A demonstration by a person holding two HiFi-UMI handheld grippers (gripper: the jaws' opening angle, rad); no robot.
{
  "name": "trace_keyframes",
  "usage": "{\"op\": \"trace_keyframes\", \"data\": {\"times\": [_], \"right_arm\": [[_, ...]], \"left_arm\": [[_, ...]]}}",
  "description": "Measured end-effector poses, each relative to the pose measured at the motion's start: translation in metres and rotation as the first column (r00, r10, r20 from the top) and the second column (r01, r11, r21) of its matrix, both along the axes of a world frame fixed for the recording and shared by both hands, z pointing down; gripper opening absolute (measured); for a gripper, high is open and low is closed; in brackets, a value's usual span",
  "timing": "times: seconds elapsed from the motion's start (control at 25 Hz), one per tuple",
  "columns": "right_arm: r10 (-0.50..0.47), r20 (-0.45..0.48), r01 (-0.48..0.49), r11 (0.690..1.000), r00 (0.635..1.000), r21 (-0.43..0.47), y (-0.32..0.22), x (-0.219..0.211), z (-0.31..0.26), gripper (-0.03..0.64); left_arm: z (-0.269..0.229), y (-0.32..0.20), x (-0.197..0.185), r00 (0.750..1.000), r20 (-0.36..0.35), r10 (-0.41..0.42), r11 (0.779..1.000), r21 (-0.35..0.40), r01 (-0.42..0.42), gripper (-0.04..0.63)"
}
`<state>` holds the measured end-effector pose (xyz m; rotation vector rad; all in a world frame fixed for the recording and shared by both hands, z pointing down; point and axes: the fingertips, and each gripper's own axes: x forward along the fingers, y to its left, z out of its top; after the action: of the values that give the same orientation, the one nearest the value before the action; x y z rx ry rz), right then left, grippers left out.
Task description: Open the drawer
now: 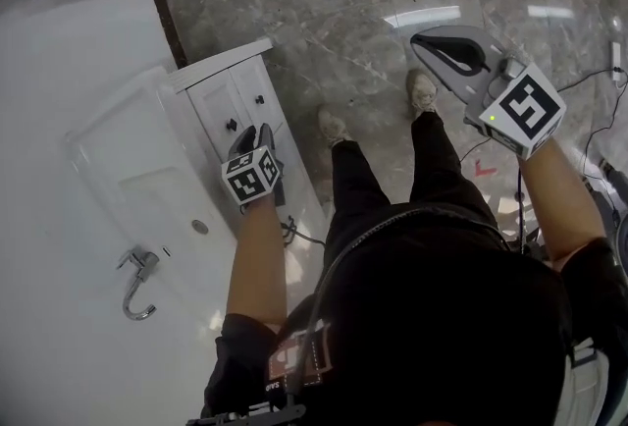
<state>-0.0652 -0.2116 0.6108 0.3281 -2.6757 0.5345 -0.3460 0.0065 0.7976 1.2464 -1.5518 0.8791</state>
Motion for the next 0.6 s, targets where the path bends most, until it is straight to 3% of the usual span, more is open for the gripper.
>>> {"op": "trace_keyframes", "data": {"times": [0.2,0.36,0.6], "right_arm": [[0.007,-0.003,-0.007,0.999,1.0,-0.048,0.006,0.009,0.036,-0.003],[0.016,-0.005,-0.016,0.997,1.0,-0.081,0.01,0.016,0.056,-0.003],[0.018,-0.012,-0.019,0.993,1.0,-0.12,0.015,0.023,0.074,-0.003]], "left_arm": [[0.033,0.004,-0.032,0.99,0.122,-0.067,0.994,-0.076,0.076,0.197],[0.051,0.004,-0.059,0.966,0.23,-0.119,0.983,-0.112,0.147,0.278],[0.078,0.02,-0.087,0.942,0.309,-0.133,0.96,-0.195,0.2,0.308]]}}
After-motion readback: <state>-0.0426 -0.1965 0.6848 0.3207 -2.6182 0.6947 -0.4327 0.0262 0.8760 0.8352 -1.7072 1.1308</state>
